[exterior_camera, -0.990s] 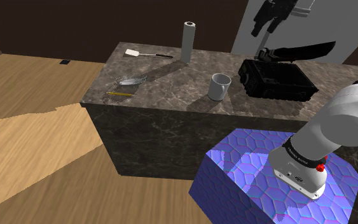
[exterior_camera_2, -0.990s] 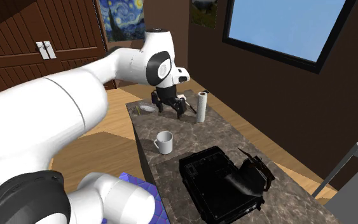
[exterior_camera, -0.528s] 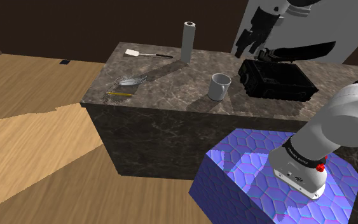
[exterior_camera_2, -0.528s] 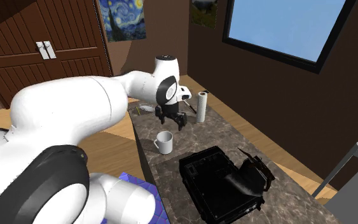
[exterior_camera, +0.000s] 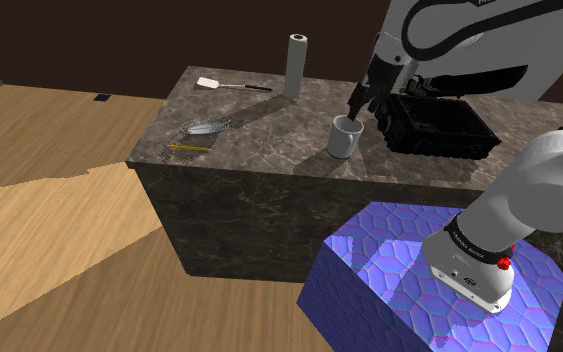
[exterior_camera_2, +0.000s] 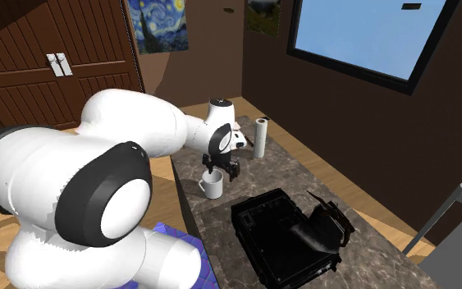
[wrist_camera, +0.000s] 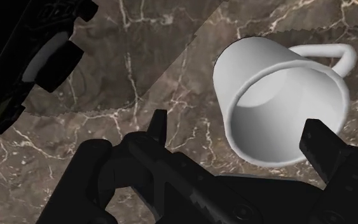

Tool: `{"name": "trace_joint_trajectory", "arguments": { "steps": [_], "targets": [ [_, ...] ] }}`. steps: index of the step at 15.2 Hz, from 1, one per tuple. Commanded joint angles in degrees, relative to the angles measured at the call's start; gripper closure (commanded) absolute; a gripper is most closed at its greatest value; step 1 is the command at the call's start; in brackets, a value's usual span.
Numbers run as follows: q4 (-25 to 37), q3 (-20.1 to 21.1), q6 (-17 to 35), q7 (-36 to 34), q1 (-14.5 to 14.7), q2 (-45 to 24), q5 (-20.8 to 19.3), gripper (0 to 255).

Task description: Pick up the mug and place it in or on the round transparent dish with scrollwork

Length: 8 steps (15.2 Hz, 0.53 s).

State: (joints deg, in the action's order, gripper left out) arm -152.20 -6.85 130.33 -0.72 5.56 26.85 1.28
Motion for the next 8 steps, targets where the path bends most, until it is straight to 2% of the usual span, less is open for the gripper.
{"name": "trace_joint_trajectory", "arguments": {
  "steps": [1, 8],
  "targets": [
    [-0.65, -0.24, 2.47, 0.49, 0.35, -1.93, 0.46, 0],
    [-2.73, -0.48, 8.80, 1.05, 0.93, -6.20, 1.26, 0]
  ]
}}
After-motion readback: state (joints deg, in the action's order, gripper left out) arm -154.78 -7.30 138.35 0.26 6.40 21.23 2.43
